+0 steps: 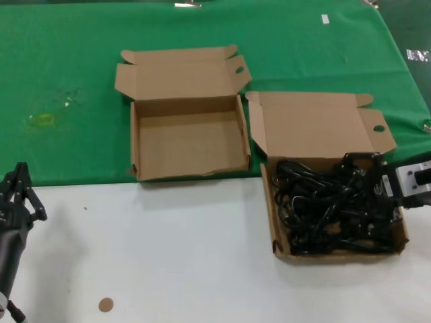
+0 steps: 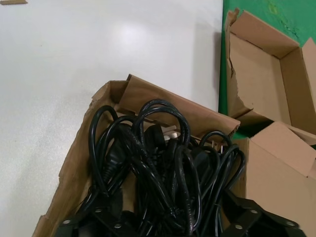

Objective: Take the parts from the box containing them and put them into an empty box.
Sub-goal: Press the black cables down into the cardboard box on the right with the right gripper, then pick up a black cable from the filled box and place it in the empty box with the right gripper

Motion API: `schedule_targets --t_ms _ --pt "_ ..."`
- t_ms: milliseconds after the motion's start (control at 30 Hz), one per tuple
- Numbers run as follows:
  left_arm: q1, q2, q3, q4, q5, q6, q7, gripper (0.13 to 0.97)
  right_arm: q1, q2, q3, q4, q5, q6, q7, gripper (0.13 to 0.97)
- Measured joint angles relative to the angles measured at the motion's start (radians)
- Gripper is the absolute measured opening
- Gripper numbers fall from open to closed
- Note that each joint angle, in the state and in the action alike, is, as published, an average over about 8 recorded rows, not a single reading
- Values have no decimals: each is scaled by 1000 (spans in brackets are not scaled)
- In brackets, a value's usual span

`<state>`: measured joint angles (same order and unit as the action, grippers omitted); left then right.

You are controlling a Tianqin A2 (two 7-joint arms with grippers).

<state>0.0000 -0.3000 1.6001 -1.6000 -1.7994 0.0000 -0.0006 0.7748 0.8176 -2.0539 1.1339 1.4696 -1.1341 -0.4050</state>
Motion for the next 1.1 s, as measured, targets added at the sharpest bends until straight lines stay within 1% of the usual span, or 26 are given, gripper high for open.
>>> schedule_targets --t_ms 67,100,367,500,767,800,1067,1100 --pt "0 0 0 0 0 0 0 152 1 -2 0 -5 -3 0 -3 740" --pt "0 0 0 0 0 0 0 152 1 -3 1 -7 -4 0 -5 740" --pt "0 0 0 0 0 0 0 152 3 -4 4 -15 -10 -7 -9 527" --pt "0 0 0 0 0 0 0 152 4 -3 5 -14 -13 -10 -7 527" --pt "0 0 0 0 0 0 0 152 3 3 7 -4 -15 -23 2 331" --pt "0 0 0 0 0 0 0 152 3 5 7 -1 -14 -27 5 331" --pt "0 0 0 0 0 0 0 152 15 24 11 24 -7 -70 35 235" --pt "0 0 0 0 0 0 0 152 19 26 12 26 -7 -73 40 235"
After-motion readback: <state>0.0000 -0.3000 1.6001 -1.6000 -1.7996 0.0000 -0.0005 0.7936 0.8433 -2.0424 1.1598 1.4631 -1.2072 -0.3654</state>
